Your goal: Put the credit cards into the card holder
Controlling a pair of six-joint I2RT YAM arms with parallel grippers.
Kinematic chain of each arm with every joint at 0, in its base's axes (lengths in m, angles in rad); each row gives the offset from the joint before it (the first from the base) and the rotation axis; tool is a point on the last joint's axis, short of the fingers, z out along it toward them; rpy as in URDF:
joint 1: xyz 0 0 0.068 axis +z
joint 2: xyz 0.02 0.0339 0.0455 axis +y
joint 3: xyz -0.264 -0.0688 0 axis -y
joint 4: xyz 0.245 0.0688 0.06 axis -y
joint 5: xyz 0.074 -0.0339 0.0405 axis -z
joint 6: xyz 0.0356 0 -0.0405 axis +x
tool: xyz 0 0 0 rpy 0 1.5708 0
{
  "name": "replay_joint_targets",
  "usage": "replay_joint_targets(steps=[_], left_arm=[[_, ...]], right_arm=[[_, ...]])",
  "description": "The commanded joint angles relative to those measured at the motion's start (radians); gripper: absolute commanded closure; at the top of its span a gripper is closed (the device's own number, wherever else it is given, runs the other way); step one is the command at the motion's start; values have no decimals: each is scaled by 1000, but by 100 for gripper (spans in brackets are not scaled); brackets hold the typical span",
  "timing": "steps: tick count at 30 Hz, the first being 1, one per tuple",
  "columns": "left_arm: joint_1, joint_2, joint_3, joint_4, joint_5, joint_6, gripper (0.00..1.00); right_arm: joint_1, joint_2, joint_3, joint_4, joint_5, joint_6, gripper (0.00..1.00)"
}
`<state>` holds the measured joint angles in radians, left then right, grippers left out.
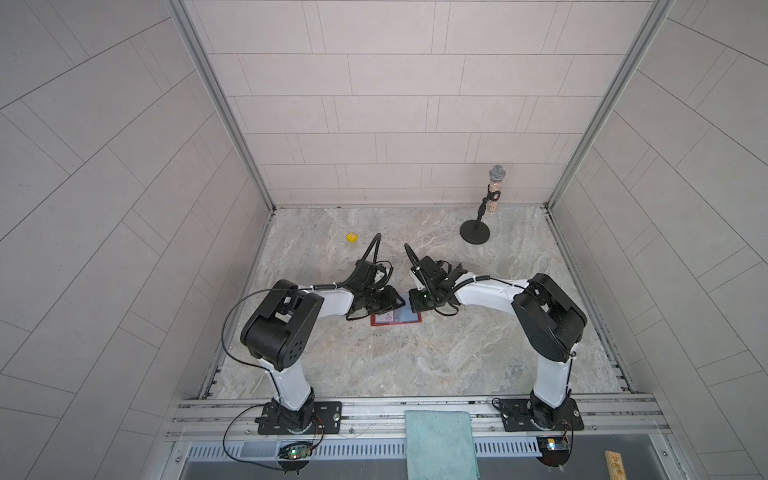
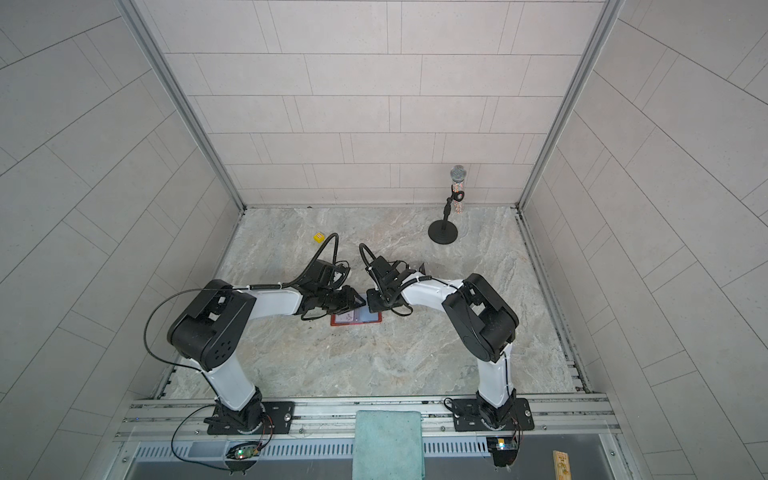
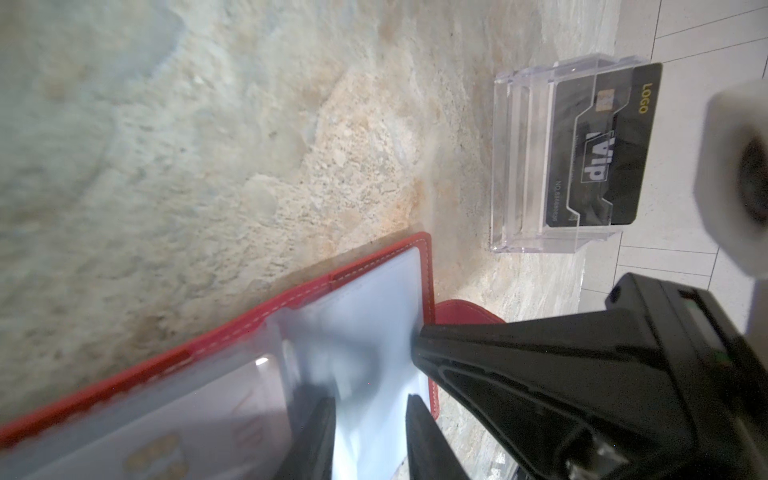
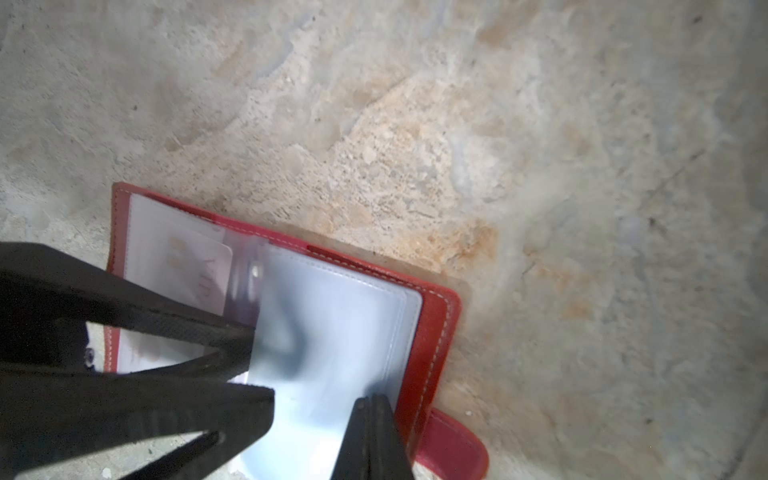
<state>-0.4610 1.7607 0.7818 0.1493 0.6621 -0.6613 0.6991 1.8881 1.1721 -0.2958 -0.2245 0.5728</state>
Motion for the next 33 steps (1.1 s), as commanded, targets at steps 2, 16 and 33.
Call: replay_joint_targets(steps=[2,16,33], left_arm=[[-13,20,10,29,11,-10,77],[-12,-49,4,-17,-62,8,100],[-12,-63,-5,-17,-65,9,100]], right_arm=[[-3,25,-19,-16,6,-2,95],[-37,-67,-54,-16,12,-2,90],[-36,-63,-50,-2,-59,-16,90]])
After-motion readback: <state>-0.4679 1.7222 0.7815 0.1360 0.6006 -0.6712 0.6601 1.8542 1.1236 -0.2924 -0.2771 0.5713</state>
